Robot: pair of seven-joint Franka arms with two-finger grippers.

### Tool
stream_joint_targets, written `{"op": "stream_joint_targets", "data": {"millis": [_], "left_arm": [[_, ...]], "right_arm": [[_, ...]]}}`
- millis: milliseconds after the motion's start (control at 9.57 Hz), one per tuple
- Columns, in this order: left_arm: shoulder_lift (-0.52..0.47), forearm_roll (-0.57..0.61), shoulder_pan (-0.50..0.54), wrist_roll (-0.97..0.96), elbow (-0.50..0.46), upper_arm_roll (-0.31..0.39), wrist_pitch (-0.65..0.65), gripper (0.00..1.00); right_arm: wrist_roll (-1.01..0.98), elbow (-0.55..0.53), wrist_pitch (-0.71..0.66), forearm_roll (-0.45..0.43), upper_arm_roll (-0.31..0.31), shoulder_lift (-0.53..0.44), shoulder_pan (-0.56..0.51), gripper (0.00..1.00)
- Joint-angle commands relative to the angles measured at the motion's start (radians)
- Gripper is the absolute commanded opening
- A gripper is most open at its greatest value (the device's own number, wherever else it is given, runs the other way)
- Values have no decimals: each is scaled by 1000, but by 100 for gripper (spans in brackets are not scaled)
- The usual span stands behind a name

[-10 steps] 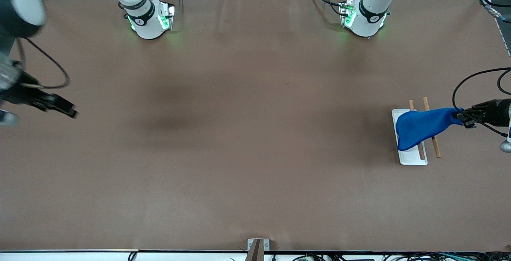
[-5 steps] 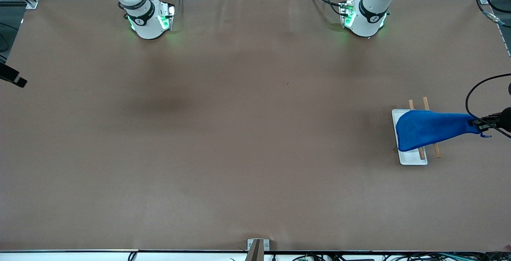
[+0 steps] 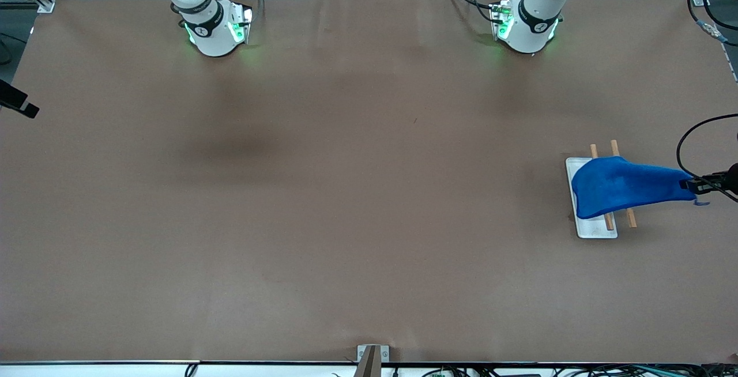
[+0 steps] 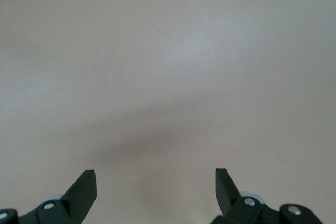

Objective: Right arm passes towel to left arm to hang
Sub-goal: 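Lower the towel onto the dowels and open the left gripper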

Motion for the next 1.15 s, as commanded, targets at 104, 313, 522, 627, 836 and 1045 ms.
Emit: {"op": "stream_joint_targets", "data": {"millis": [104, 313, 522, 627, 836, 1045], "left_arm": [[13, 32, 14, 72, 25, -6, 14, 100], [-71, 30, -18, 86, 56, -46, -25, 100], [-175, 24, -49, 57, 57, -148, -116, 100], [-232, 30, -46, 28, 56, -203, -124, 100], [-329, 16, -46, -27, 56, -253, -185, 100], [-398, -48, -48, -113, 56, -267, -216, 100]], "right_arm": [[-34, -11, -2, -52, 3, -14, 19, 100], [-28, -9, -2, -52, 3, -14, 21, 100], [-19, -9, -2, -52, 3, -14, 22, 100], [-17, -9, -2, -52, 3, -14, 22, 100], [-16, -11, -2, -51, 3, -14, 21, 100], [7, -11, -7, -51, 3, -14, 21, 100]]}}
